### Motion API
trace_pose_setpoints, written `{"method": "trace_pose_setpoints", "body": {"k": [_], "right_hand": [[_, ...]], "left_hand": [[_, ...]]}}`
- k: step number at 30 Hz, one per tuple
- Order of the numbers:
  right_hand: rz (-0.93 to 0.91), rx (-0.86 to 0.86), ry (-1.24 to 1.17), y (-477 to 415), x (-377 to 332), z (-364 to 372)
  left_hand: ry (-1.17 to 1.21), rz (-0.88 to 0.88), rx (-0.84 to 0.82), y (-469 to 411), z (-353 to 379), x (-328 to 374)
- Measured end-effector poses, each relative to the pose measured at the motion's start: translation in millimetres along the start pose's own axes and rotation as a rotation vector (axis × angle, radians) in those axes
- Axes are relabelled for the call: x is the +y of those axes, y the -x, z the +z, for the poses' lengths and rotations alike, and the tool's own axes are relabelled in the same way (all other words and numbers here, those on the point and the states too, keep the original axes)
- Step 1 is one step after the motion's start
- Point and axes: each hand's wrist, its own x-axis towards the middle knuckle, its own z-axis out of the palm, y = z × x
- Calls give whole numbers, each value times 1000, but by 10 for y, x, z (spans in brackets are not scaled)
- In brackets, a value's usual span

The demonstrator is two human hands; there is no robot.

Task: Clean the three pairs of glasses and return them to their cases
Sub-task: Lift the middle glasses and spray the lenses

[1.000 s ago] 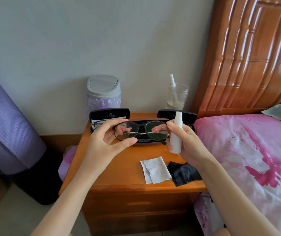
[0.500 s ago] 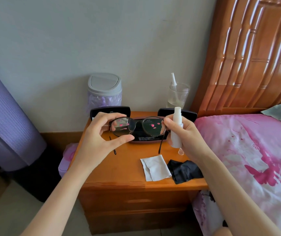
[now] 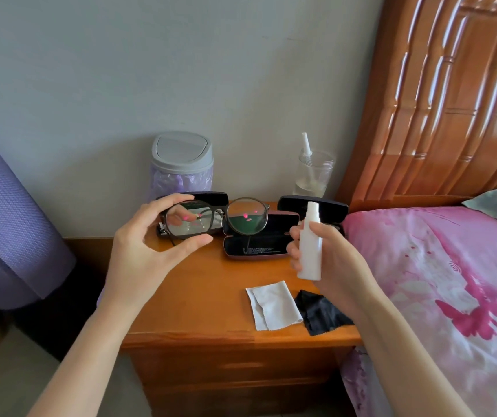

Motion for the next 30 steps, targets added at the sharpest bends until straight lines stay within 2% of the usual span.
{"method": "trace_pose_setpoints", "body": {"k": [4, 11, 18, 22, 26, 30], "right_hand": [[-24, -49, -144, 21, 80, 13], [-34, -135, -192, -11, 136, -18], [-75, -255, -388, 59, 145, -28], [-95, -175, -260, 80, 183, -4], [-82, -205, -227, 129, 205, 23], [-124, -171, -67, 183, 172, 32]], "left_hand": [[-10, 4, -15, 5, 37, -42], [-41, 22, -41, 1, 83, -66], [-56, 26, -46, 49, 95, -70], [-40, 15, -32, 54, 103, -90], [-43, 26, -39, 58, 122, -131], [-38, 39, -45, 62, 141, -128]]}}
